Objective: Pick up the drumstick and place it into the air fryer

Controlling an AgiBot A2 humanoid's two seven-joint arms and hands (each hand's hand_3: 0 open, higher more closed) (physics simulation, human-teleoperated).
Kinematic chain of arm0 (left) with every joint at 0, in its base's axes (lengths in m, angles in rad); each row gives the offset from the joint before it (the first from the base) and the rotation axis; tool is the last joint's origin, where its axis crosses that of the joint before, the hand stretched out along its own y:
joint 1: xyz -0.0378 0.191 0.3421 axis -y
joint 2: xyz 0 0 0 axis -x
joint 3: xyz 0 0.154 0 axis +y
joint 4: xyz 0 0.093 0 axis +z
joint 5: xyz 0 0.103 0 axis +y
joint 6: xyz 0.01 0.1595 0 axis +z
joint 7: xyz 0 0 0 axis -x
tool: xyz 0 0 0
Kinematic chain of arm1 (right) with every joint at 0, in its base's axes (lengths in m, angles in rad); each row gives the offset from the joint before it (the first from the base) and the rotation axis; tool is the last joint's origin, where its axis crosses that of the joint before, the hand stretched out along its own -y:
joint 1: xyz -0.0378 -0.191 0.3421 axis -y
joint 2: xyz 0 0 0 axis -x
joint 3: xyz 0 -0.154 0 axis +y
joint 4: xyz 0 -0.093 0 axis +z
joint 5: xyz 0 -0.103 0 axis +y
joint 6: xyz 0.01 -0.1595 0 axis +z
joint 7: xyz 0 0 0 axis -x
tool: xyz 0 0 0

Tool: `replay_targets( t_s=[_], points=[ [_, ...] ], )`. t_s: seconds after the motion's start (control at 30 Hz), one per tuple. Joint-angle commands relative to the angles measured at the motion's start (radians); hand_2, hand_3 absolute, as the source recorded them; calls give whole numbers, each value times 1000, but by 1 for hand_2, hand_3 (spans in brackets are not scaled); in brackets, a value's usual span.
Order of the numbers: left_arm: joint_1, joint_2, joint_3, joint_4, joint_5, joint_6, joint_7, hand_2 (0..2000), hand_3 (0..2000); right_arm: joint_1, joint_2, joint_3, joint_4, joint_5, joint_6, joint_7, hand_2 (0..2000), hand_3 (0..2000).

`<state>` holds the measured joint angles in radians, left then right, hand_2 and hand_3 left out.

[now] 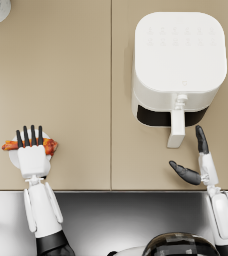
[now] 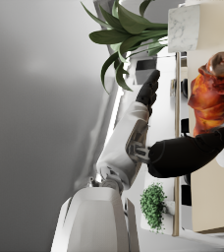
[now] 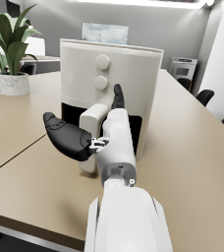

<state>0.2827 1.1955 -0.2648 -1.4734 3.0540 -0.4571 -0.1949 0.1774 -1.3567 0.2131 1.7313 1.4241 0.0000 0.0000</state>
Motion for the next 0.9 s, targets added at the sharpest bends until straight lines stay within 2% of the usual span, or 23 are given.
replay_targets(
  t_s=[0.03,0.37,0.4,0.43,0.47,0.57,0.7,0.8,0.9],
  points=[
    [33,-3,11,89,0,3,0,0,0,21,-12,1,15,0,0,0,0,0],
    [116,-10,27,312,1,100,-6,0,0,25,-31,-11,15,0,0,0,0,0],
    [130,-11,32,338,0,117,-22,1361,327,25,-33,-12,15,0,0,0,0,0],
    [149,-11,28,367,-1,110,-32,2000,653,19,-32,-8,15,0,0,0,0,0],
    [154,-12,29,367,-1,107,-38,2000,980,14,-32,-9,11,0,0,0,0,0],
    [164,-13,22,355,1,190,-46,2000,1960,13,-36,-4,-6,0,0,0,0,0],
    [121,-3,-3,169,1,216,-7,2000,2000,16,-45,13,-65,0,0,0,0,0],
    [94,7,-7,19,1,378,111,2000,2000,36,-57,17,-141,0,0,0,0,0],
    [91,8,-10,-103,1,442,163,2000,2000,59,-71,17,-201,0,0,0,0,0]
  ],
)
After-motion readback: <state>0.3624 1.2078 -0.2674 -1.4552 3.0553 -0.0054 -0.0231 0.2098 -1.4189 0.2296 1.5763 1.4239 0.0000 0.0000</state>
